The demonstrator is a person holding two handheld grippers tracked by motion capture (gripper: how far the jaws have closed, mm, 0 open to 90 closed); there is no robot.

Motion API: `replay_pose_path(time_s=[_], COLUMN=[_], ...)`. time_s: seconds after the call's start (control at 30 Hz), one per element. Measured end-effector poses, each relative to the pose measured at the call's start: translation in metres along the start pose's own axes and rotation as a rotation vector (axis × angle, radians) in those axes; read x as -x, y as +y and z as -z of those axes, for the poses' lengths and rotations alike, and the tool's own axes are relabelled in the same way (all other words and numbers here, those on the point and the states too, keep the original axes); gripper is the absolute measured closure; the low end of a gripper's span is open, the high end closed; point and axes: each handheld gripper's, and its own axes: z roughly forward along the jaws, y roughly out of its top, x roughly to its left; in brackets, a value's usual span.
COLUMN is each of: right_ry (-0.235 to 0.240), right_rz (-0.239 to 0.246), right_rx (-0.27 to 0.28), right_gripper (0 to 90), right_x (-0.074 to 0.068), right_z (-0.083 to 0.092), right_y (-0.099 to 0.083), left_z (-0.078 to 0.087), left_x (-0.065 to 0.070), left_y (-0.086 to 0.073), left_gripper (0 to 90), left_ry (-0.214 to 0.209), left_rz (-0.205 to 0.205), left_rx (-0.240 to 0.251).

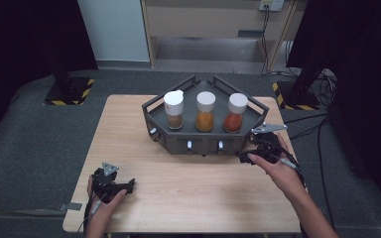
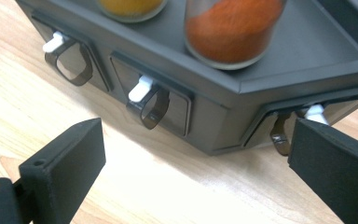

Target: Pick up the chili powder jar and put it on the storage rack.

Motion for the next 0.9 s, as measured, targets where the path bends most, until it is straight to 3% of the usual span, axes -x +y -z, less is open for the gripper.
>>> replay_pose_path(time_s=[0.9], right_ry=[0.041], right_rz=[-0.004], right_rx=[-0.023], right_gripper=[4.0], right_x=[-0.018], right_z=[-0.020], right_y=[-0.032], left_z=[0.000], left_x=[0.000], left_y=[0.000], left_gripper=[0.0], left_ry=[0.000], left_rz=[0.000], left_rx=[0.000])
